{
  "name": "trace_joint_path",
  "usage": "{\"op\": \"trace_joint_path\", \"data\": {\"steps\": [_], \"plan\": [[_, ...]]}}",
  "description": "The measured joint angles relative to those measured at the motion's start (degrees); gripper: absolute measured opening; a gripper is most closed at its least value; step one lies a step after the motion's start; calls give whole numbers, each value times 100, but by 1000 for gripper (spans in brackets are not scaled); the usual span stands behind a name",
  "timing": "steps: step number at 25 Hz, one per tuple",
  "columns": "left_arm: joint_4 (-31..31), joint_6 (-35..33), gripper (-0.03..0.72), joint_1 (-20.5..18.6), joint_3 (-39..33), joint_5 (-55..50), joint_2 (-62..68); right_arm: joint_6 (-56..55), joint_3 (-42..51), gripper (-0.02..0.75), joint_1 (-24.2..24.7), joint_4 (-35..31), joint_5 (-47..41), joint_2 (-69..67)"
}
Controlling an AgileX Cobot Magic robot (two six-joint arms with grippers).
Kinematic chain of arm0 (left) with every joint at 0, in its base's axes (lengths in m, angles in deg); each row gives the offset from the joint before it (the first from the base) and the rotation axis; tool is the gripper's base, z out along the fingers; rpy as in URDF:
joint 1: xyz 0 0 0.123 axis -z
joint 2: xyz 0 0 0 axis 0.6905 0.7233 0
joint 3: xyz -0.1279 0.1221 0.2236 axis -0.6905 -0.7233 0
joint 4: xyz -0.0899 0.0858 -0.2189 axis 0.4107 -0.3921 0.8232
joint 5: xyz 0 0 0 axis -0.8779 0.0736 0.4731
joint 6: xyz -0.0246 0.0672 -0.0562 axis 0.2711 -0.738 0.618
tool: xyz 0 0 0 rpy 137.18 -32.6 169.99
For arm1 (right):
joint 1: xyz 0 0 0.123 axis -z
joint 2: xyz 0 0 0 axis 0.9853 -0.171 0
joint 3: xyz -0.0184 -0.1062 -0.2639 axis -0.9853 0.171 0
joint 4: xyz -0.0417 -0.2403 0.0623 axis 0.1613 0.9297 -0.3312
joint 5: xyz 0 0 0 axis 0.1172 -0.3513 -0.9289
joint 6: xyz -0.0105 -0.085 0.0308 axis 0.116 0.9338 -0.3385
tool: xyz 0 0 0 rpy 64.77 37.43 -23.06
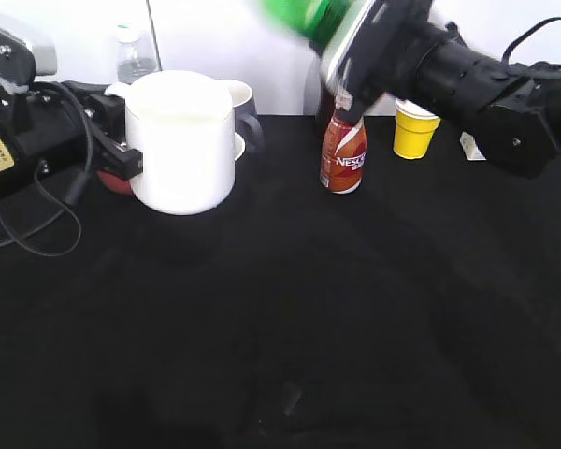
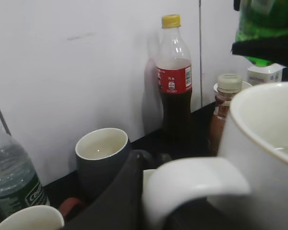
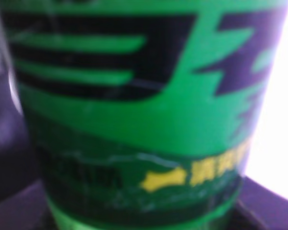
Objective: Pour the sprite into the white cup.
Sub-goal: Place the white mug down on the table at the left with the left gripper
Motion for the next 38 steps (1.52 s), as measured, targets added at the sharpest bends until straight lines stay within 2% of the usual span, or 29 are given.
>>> {"op": "trace_joint_path", "data": {"steps": [3, 5, 7, 10, 13, 18, 21, 24, 28, 29, 31, 34, 36, 38], "plan": [[599, -119, 62, -78, -8, 92, 0, -2553, 0, 428, 0, 0, 403, 0], [1290, -355, 62, -415, -6, 397, 0, -3482, 0, 426, 0, -2, 470, 0], [1555, -380, 62, -997, 193, 568, 8, -3798, 0, 424, 0, -2, 469, 0], [1606, -387, 62, -1863, 815, 771, 398, -3887, 0, 417, 0, -2, 476, 0], [1757, -391, 62, -2338, 1473, 905, 1299, -3898, 0, 416, 0, -2, 477, 0], [1941, -392, 62, -2378, 2835, 1010, 3320, -3905, 0, 415, 0, -2, 489, 0], [1941, -140, 62, -2378, 3676, 924, 4200, -3911, 0, 415, 0, -9, 525, 0], [1795, -87, 62, -2378, 3994, 846, 4658, -3911, 0, 412, 0, -14, 531, 0], [1572, -56, 67, -2378, 4033, 825, 4853, -3916, 0, 412, 0, -20, 531, 0], [1512, -20, 89, -2378, 4062, 844, 4855, -3916, 0, 412, 0, -20, 531, 0], [1417, 38, 179, -2378, 4020, 918, 4842, -3916, 0, 412, 0, -20, 531, 0], [1562, 61, 320, -2372, 3480, 1521, 4807, -3916, 0, 412, 0, -20, 531, 0], [1624, 68, 345, -2366, 2944, 1734, 4582, -3916, 0, 412, 0, -20, 525, 0], [1661, 51, 350, -2312, 1997, 1806, 3952, -3916, 0, 412, 0, -285, 454, 0]]}}
